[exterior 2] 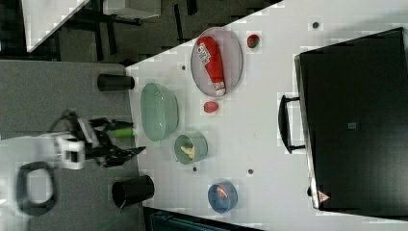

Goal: Pick Banana and place it in mug.

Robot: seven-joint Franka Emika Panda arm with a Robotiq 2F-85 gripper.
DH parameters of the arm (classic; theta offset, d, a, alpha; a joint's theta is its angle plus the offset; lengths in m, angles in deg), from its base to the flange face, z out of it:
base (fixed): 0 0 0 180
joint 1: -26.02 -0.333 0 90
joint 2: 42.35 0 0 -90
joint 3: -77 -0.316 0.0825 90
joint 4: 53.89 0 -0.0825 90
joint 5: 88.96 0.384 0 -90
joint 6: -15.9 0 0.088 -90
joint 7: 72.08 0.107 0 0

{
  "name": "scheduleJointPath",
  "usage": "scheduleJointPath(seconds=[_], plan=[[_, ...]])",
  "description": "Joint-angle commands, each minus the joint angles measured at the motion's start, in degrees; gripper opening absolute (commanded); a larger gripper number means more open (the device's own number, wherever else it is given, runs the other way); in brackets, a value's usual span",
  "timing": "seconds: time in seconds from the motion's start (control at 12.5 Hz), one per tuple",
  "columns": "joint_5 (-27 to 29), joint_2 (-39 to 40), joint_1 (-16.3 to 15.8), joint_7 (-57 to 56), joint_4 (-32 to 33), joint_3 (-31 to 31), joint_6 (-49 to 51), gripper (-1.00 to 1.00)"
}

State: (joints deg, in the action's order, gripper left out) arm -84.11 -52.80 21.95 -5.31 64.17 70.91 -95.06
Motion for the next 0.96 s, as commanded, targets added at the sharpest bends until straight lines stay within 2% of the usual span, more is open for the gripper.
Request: scheduleJointPath(seconds=[0.08,0.16,0.32,0.48,0.96], plan=[[-1.12,0.68,3.29,-10.72,-8.49,6.15,10.75,1.00],[-2.54,0.69,3.32,-10.75,-12.14,8.45,13.95,1.00],[-5.06,0.87,3.32,-11.14,-15.31,9.50,17.06,1.00],[-7.99,0.78,3.32,-12.65,-15.69,9.90,18.90,1.00],[-7.57,0.83,3.25,-12.79,-15.60,9.82,18.86,1.00]])
